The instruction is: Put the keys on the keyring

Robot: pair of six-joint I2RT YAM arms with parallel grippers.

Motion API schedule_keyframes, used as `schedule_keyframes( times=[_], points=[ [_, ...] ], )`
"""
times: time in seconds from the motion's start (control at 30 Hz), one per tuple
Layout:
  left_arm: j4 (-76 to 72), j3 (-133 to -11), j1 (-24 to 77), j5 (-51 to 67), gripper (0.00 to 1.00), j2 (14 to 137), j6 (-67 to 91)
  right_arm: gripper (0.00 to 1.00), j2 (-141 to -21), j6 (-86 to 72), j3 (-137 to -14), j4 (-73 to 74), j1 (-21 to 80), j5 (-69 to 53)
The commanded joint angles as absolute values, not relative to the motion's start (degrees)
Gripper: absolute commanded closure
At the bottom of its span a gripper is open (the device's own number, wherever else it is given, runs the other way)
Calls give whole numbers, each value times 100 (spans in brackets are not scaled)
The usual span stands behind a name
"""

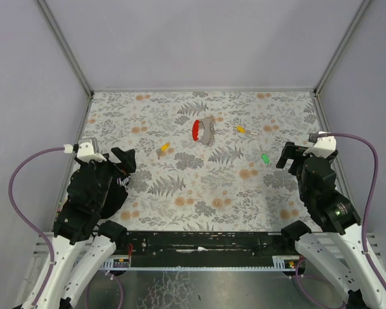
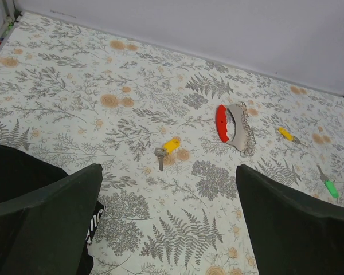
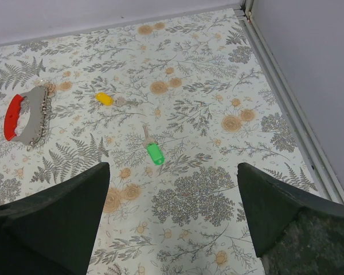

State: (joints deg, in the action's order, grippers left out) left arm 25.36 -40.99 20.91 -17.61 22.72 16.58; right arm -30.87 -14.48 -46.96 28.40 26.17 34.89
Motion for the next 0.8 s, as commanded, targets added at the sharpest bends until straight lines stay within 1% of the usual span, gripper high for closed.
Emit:
schedule_keyframes(
  times=[0.0,0.4,0.53,0.67,0.77],
  points=[
    [2169,-4074,2022,-1564,0,2326,1604,1,-3107,-1383,-4715,2628,2622,3457],
    [2180,-4075,2013,-1444,0,2290,1556,1,-3452,-1447,-4785,2646,2619,3106],
    [2180,-4047,2020,-1348,0,2260,1538,1,-3722,-1467,-4787,2535,2625,2591],
    [2229,-4052,2014,-1391,0,2292,1543,1,-4486,-1380,-4916,2359,2620,1663],
    [2276,-4068,2008,-1373,0,2313,1551,1,-5196,-1473,-5004,2048,2625,1307]
  ],
)
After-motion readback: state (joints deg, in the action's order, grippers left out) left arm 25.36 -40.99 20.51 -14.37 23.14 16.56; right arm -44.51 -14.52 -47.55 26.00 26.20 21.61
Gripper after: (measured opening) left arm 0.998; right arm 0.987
